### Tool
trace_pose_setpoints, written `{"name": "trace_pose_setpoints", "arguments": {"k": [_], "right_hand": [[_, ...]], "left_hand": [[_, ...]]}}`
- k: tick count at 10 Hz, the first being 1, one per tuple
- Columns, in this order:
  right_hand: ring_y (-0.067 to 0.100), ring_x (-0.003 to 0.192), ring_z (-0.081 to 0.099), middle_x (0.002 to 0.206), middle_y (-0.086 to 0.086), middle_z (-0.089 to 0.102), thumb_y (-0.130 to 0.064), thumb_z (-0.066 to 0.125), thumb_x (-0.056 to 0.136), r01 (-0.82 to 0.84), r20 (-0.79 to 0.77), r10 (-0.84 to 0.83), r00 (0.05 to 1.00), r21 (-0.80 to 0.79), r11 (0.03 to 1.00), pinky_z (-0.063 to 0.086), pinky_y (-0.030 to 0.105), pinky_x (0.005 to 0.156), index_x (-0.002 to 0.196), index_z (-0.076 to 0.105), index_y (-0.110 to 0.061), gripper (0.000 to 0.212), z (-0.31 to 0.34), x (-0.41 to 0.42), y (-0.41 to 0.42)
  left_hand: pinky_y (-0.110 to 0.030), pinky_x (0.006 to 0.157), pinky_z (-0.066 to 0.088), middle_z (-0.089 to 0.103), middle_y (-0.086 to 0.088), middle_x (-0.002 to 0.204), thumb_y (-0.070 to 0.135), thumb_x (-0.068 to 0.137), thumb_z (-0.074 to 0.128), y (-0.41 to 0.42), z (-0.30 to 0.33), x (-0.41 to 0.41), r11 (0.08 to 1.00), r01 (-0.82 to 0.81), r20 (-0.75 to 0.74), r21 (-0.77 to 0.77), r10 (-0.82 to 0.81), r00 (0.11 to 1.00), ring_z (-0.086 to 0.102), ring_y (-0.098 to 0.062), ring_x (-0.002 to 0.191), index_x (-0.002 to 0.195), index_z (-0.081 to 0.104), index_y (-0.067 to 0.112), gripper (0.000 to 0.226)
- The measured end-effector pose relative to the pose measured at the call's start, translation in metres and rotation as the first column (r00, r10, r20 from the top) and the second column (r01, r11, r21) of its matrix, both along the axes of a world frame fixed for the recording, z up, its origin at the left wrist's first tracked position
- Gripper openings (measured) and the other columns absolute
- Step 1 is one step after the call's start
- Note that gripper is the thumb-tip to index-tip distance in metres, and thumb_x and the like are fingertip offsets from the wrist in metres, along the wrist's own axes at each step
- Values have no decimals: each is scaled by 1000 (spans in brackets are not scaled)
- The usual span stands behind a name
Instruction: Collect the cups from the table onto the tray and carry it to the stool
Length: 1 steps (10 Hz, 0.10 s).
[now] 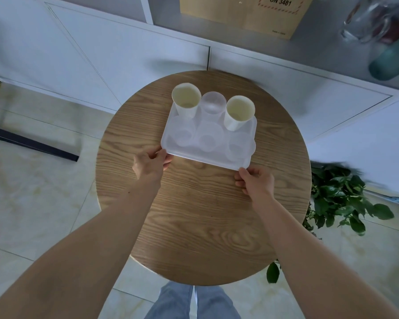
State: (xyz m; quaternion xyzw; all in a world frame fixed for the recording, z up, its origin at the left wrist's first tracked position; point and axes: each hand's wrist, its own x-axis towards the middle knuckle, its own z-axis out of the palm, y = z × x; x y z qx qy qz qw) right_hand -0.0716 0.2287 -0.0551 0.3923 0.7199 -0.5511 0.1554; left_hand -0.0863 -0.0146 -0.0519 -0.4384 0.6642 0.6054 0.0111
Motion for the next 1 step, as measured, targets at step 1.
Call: {"name": "trace_pose_setpoints", "arguments": {"k": [1], "right_hand": [[6,57,68,77,0,77,-24,70,86,10,8,-10,1000,34,999,52,25,60,94,68,-16,12,2,15,4]], "left_hand": [[-27,66,58,75,-6,80,9,86,66,1,2,15,1000,9,1,11,-9,1000,73,-13,71,98,72,14,14]]}}
